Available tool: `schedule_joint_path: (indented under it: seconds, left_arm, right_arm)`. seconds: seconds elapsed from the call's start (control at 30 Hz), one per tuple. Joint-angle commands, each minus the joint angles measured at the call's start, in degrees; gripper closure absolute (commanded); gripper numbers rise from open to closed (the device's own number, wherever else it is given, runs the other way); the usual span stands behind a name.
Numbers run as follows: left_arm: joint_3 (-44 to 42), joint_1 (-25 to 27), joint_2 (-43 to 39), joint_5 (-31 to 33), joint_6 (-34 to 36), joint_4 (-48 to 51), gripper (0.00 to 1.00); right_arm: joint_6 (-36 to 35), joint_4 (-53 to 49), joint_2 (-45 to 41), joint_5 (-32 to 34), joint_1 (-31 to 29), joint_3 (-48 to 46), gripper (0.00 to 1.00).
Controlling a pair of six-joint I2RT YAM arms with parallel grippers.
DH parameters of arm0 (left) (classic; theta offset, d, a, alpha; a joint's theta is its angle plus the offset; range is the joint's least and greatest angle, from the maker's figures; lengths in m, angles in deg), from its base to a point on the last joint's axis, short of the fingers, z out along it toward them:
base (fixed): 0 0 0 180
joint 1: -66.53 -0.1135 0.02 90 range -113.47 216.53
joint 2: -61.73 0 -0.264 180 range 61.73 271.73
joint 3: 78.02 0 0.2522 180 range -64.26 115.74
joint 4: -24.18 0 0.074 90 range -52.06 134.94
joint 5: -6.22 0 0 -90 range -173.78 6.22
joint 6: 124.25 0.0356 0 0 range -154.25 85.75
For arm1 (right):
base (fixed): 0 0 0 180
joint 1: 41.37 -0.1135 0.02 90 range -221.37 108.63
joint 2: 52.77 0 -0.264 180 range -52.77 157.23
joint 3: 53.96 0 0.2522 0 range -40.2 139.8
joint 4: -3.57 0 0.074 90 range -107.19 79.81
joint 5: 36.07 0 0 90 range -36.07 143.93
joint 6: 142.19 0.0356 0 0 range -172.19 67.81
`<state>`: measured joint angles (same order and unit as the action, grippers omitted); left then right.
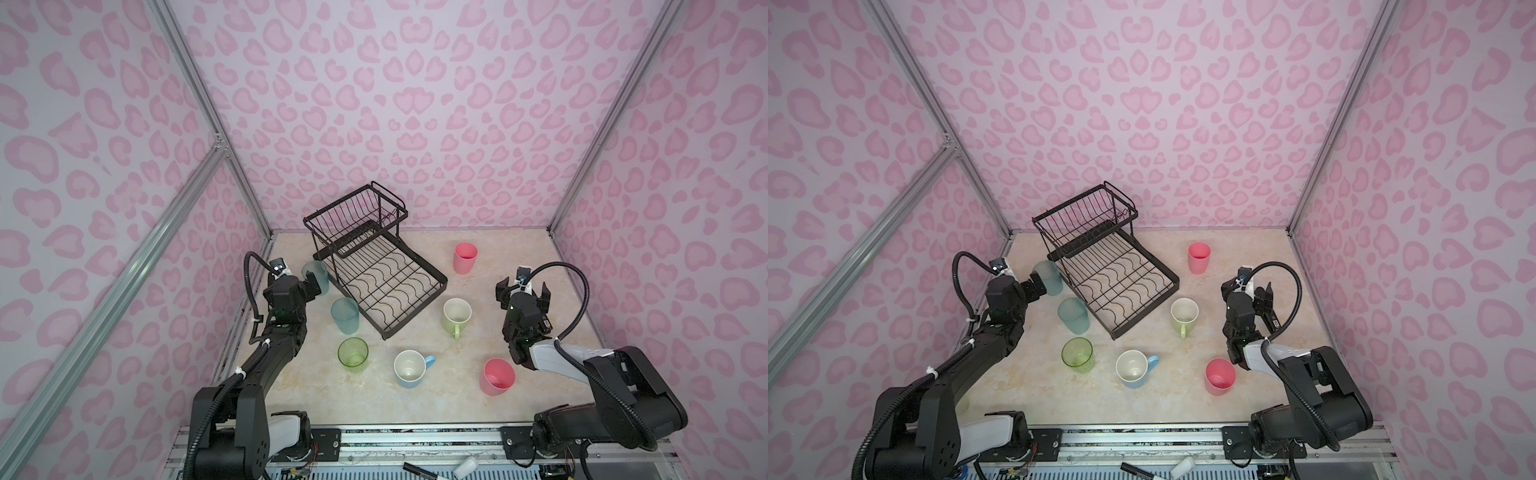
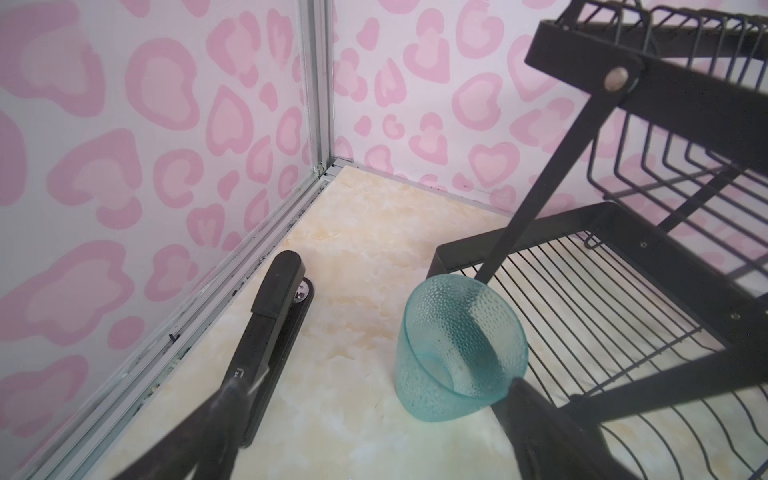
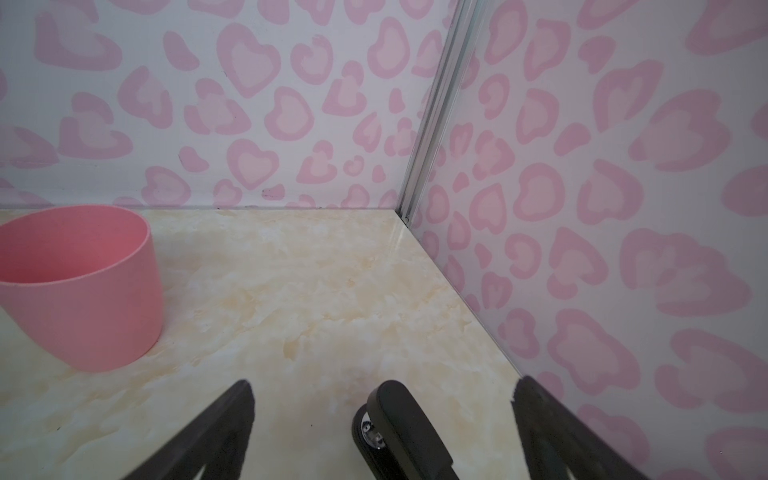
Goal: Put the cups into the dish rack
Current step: 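Reach the left gripper toward the teal cup while the right arm moves forward, then close the left gripper around the teal textured cup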
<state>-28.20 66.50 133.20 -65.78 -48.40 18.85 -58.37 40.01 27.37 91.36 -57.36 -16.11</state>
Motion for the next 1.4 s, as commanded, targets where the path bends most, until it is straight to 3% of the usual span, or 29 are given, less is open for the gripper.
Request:
schedule_joint_path:
  seconds: [0.0,0.27,0.53,0.6,0.73,0.8,1.0,1.37]
  left_arm:
    - [4.6,0.0,-0.7,3.7,-5.3,11.6,0.01]
    - [18.3,-0.2,1.2,5.7,-17.0,35.6,0.09]
    - [30.8,-3.1,8.8,-9.8,-24.1,50.8,0.13]
    - [32.4,-3.9,10.9,-13.9,-24.5,52.6,0.13]
    - [35.3,-4.9,14.7,-19.9,-24.5,55.5,0.27]
    - [35.7,-4.8,15.4,-21.3,-24.3,55.7,0.29]
    - [38.1,-4.8,18.0,-22.8,-22.5,56.7,0.32]
    - [42.2,-4.8,23.5,-21.9,-21.8,58.1,0.39]
  right_arm:
    - [2.0,-3.7,-1.4,1.4,-0.3,1.0,0.05]
    - [8.9,-13.7,-5.8,-1.6,-2.0,3.8,0.1]
    - [11.6,-18.4,-8.2,-4.8,-3.7,6.1,0.12]
    - [12.1,-19.5,-9.0,-5.5,-3.9,6.5,0.12]
    - [12.9,-19.8,-11.3,-8.5,-4.2,6.1,0.13]
    - [12.9,-20.3,-12.0,-11.1,-4.4,6.4,0.14]
    - [11.0,-20.9,-11.6,-19.8,-5.9,8.1,0.15]
    - [5.2,-25.5,-6.4,-22.1,-13.9,13.3,0.15]
